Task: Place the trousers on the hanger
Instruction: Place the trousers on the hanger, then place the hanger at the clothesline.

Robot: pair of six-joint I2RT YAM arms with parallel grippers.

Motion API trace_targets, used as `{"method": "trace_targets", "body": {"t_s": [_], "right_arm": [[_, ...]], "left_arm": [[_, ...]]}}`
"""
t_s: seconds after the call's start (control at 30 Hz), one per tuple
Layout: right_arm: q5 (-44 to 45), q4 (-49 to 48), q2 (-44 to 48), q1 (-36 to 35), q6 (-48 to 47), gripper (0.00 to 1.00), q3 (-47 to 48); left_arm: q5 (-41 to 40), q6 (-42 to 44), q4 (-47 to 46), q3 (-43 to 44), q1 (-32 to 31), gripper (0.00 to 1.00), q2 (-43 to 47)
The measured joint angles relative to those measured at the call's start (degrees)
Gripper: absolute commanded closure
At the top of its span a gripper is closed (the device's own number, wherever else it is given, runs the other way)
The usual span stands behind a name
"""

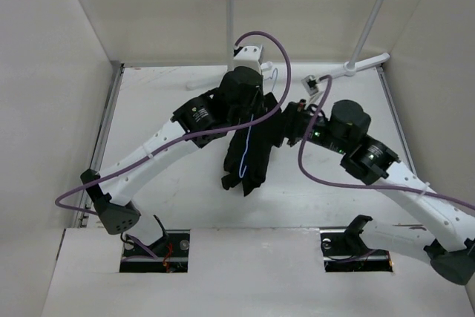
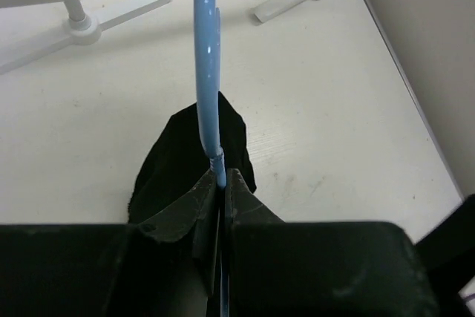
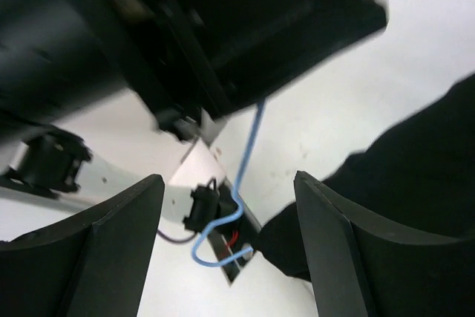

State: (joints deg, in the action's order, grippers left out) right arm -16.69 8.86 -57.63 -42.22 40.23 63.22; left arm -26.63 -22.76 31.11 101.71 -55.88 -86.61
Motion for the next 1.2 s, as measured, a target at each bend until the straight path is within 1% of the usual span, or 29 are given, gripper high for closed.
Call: {"method": "trace_targets", "body": {"t_s": [0.1,0.17,0.27,0.37,0.4,0.47,0.5,0.53,0.57,0.6,0.7,0.73,0.77,0.83,1.03,1.13,1.2], "right_arm": [[0.7,-0.8,-1.9,-2.0,-0.2,0.22,-2.0],[1.2,-2.2,-3.1,-2.6,-0.3,0.24,-3.1],[2.1,-4.8,-5.0,-3.3,-0.4,0.34,-3.9],[2.6,-7.3,-6.0,-4.0,-0.2,0.47,-4.3],[2.7,-8.3,-6.2,-4.0,-0.1,0.54,-4.5],[2.8,-10.4,-6.4,-4.0,0.3,0.76,-4.8],[2.8,-11.2,-6.4,-4.0,0.4,0.82,-5.0],[2.8,-11.9,-6.5,-4.0,0.9,0.86,-5.0],[3.0,-12.5,-6.6,-4.0,1.1,0.89,-5.1],[3.3,-12.5,-6.5,-4.0,1.8,0.92,-5.1],[4.5,-12.6,-6.4,-4.0,3.7,0.95,-5.6],[4.9,-12.6,-6.3,-4.0,4.2,0.96,-5.8],[5.2,-12.7,-6.2,-4.0,4.5,0.97,-5.9],[5.4,-12.9,-6.0,-3.3,5.3,0.97,-5.9],[4.2,-12.7,-6.3,0.7,7.2,0.98,-5.1],[2.9,-11.8,-7.6,3.7,7.2,0.98,-2.3],[1.1,-11.2,-9.3,6.6,7.1,0.98,0.7]], "left_arm": [[0.1,-0.4,0.0,0.0,0.2,1.00,0.0],[0.3,-0.8,0.1,0.0,0.3,1.00,0.0],[0.6,-1.4,0.0,0.0,0.3,1.00,0.0],[0.8,-1.9,0.0,0.0,0.3,1.00,0.0],[0.9,-2.0,0.0,0.0,0.4,1.00,0.0],[1.0,-2.2,0.0,0.0,0.4,1.00,0.1],[1.1,-2.3,0.0,0.0,0.4,0.99,0.1],[1.1,-2.4,0.0,0.0,0.4,0.96,0.1],[1.1,-2.5,0.0,0.0,0.4,0.92,0.1],[1.1,-2.7,-0.2,0.0,0.4,0.82,0.1],[1.2,-3.0,-1.5,0.0,0.5,0.43,0.7],[1.2,-3.1,-1.9,0.0,0.5,0.33,1.1],[1.3,-3.3,-2.3,0.0,0.5,0.26,1.7],[1.3,-3.4,-3.3,-0.1,0.7,0.00,3.1],[1.3,-3.7,-6.0,-2.3,2.2,0.00,10.7],[0.9,-3.8,-7.0,-4.7,3.0,0.00,16.0],[0.3,-3.9,-7.8,-7.8,4.0,0.00,20.6]]}}
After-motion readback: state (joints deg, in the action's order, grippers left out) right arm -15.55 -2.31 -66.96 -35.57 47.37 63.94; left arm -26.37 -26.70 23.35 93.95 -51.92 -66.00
